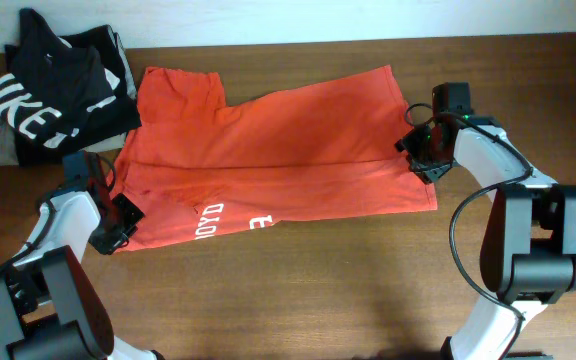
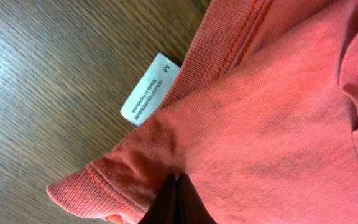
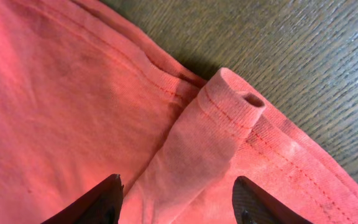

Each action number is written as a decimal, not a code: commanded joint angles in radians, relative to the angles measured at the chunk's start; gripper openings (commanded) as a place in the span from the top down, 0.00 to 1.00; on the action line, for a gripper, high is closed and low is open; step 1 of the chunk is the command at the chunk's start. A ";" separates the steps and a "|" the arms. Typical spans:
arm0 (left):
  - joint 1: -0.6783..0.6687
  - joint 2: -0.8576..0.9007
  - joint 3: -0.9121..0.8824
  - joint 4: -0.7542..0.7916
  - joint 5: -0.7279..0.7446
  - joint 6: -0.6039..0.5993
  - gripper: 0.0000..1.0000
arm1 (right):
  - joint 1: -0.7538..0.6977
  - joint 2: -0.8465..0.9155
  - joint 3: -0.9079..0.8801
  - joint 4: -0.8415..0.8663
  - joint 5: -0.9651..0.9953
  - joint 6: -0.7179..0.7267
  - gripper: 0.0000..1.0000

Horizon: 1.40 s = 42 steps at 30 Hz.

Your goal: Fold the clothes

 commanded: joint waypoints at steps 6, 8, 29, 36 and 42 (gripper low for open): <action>-0.002 -0.023 0.011 0.003 0.000 -0.001 0.98 | 0.007 0.037 -0.006 0.052 0.028 0.027 0.47; -0.002 -0.023 0.011 0.003 0.000 -0.001 0.98 | 0.007 0.037 -0.006 0.060 0.028 0.027 0.56; -0.002 -0.023 0.012 0.063 0.000 0.108 1.00 | 0.012 0.039 -0.006 0.238 0.131 0.027 0.63; -0.002 -0.073 0.018 0.044 0.000 0.108 1.00 | 0.012 0.039 -0.006 0.243 0.135 0.027 0.09; -0.002 -0.335 0.043 0.002 0.061 0.134 0.75 | 0.011 0.039 -0.005 0.248 0.117 0.027 0.01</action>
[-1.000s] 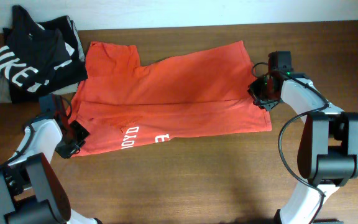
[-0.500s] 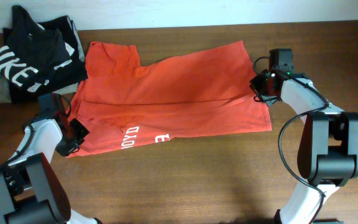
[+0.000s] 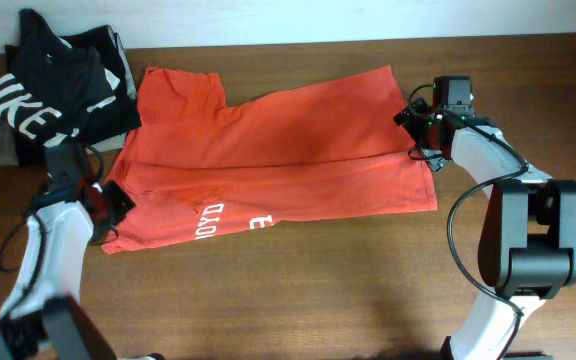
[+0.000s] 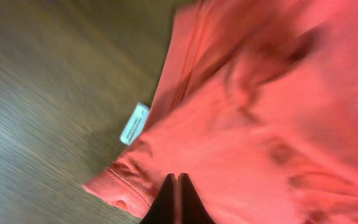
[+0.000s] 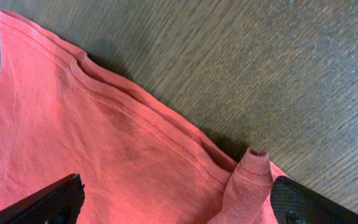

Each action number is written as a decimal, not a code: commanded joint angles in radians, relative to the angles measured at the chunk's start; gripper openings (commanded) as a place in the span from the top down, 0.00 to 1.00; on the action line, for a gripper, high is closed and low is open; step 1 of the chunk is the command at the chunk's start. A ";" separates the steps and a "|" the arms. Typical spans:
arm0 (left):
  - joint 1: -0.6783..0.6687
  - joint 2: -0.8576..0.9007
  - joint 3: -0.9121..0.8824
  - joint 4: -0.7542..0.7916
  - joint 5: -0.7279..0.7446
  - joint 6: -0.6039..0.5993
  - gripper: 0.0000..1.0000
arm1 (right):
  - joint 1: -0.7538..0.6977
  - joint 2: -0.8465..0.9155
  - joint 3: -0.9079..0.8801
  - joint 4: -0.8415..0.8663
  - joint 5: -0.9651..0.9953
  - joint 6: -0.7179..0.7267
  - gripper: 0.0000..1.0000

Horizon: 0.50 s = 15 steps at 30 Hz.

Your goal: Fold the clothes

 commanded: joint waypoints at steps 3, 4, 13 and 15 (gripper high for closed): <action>-0.023 -0.180 0.026 -0.027 0.215 0.023 0.28 | 0.008 0.014 -0.005 0.008 -0.003 0.002 0.01; -0.038 -0.172 0.023 -0.030 0.251 0.017 0.20 | 0.008 0.014 -0.005 0.008 -0.003 0.002 0.01; -0.254 0.046 0.021 0.011 0.304 -0.150 0.14 | 0.008 0.014 -0.005 0.011 -0.002 0.002 0.01; -0.262 0.103 0.021 0.052 0.305 -0.190 0.14 | 0.008 0.014 -0.005 0.011 -0.002 0.002 0.01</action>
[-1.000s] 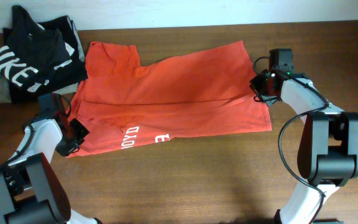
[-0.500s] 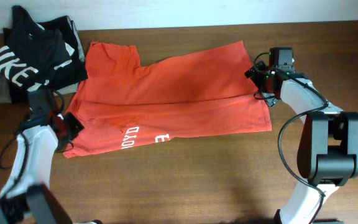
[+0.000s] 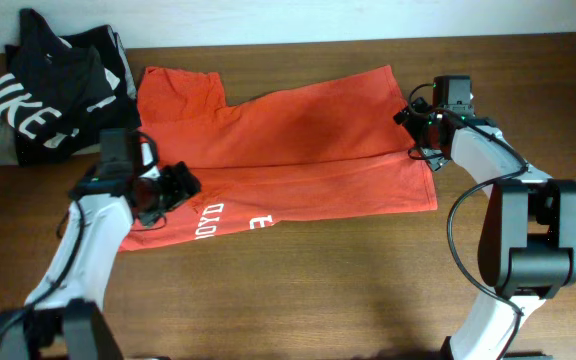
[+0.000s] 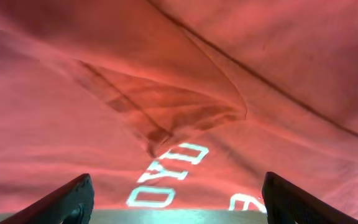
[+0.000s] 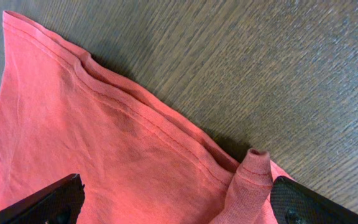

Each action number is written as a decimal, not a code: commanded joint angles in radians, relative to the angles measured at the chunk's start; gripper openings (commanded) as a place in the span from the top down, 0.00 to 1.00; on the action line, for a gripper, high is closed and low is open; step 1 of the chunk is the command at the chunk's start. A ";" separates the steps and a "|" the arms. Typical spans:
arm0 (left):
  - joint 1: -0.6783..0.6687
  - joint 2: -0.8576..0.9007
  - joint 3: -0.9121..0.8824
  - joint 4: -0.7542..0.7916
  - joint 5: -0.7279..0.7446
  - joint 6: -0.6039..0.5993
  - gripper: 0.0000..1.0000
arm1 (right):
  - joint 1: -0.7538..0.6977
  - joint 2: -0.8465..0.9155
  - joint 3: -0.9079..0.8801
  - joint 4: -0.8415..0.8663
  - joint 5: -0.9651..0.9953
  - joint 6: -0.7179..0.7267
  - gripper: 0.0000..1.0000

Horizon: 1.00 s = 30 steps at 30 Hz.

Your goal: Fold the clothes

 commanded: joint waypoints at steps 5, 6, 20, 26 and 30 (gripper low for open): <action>-0.013 0.154 0.005 0.086 0.015 -0.095 0.14 | 0.008 0.013 -0.005 0.008 0.002 0.002 0.01; -0.013 0.161 0.005 0.088 0.016 -0.100 0.15 | 0.008 0.013 -0.005 0.010 0.002 0.002 0.01; -0.088 0.182 0.004 0.104 -0.043 -0.170 0.24 | 0.008 0.013 -0.005 0.014 0.002 0.002 0.01; -0.091 0.182 0.004 0.066 -0.068 -0.170 0.28 | 0.008 0.013 -0.005 0.014 0.002 0.002 0.01; -0.091 0.182 0.000 0.052 -0.138 -0.227 0.28 | 0.008 0.013 -0.005 0.014 0.002 0.002 0.01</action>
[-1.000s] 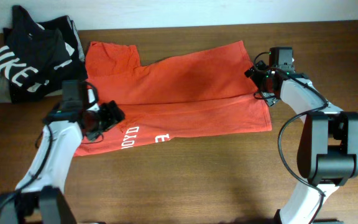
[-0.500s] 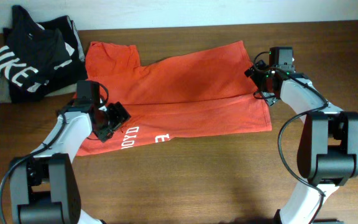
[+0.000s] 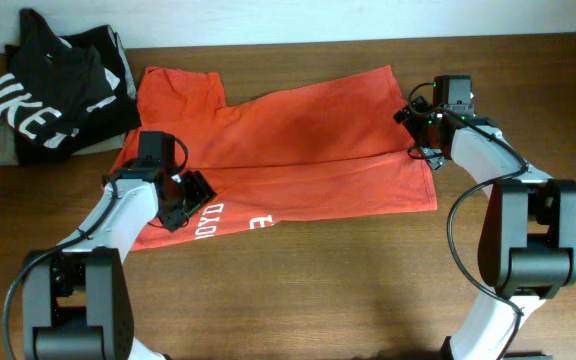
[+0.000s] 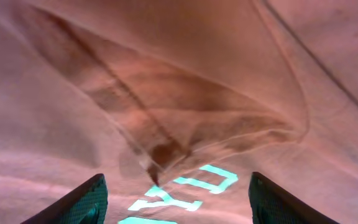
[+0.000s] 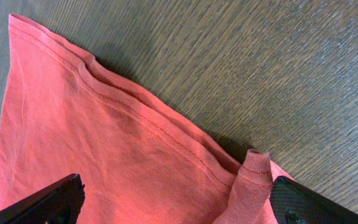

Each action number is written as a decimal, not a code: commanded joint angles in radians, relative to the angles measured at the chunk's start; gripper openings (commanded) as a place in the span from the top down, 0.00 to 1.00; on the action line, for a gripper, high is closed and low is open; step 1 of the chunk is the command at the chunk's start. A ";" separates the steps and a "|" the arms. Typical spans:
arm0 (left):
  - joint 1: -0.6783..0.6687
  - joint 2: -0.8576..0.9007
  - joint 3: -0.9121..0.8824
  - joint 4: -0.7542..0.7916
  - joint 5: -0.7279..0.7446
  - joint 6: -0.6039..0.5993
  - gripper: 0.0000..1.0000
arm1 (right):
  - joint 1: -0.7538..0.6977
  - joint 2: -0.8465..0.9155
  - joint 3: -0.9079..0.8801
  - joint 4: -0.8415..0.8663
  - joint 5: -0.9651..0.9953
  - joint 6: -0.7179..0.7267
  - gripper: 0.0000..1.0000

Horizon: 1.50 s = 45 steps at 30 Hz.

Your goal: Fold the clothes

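An orange T-shirt (image 3: 288,150) lies spread on the wooden table, folded lengthwise, with white lettering (image 3: 213,215) near its lower left. My left gripper (image 3: 183,195) hovers open just over that part. In the left wrist view, my left gripper (image 4: 176,211) has a creased ridge of fabric (image 4: 166,149) and the lettering (image 4: 194,186) between its spread fingers. My right gripper (image 3: 420,135) stands open at the shirt's right edge. In the right wrist view, my right gripper (image 5: 179,211) has a rolled bit of hem (image 5: 248,177) between its wide fingers. Neither holds anything.
A pile of dark clothes (image 3: 53,90) sits at the table's far left corner, a black garment with white print on top of an olive one, touching the shirt's left sleeve. Bare wood (image 3: 318,280) runs along the front.
My left gripper, still open, has shifted a little right and come closer to the creased fabric by the lettering. The right gripper and the shirt's right edge look the same.
At first my left gripper was shut on the shirt's lower left corner by its label, the right one open low over the rolled hem. The right then stood farther back. Later the left was open over the lettering, and now sits closer to it.
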 commanded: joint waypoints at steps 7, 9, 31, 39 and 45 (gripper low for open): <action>-0.002 0.008 0.000 0.023 -0.060 -0.060 0.41 | 0.008 0.013 -0.005 0.003 0.002 0.002 0.01; -0.002 0.012 0.000 0.023 -0.060 -0.060 0.41 | 0.008 0.013 -0.005 0.003 0.002 0.002 0.01; -0.001 0.060 0.002 0.020 -0.041 -0.084 0.73 | 0.008 0.013 -0.005 0.011 0.002 0.001 0.01; -0.001 0.059 0.019 0.013 -0.040 -0.084 0.99 | 0.008 0.013 -0.005 0.011 0.002 0.002 0.01; -0.001 0.059 0.081 -0.005 -0.041 -0.084 0.99 | 0.008 0.013 -0.005 0.012 0.002 0.002 0.01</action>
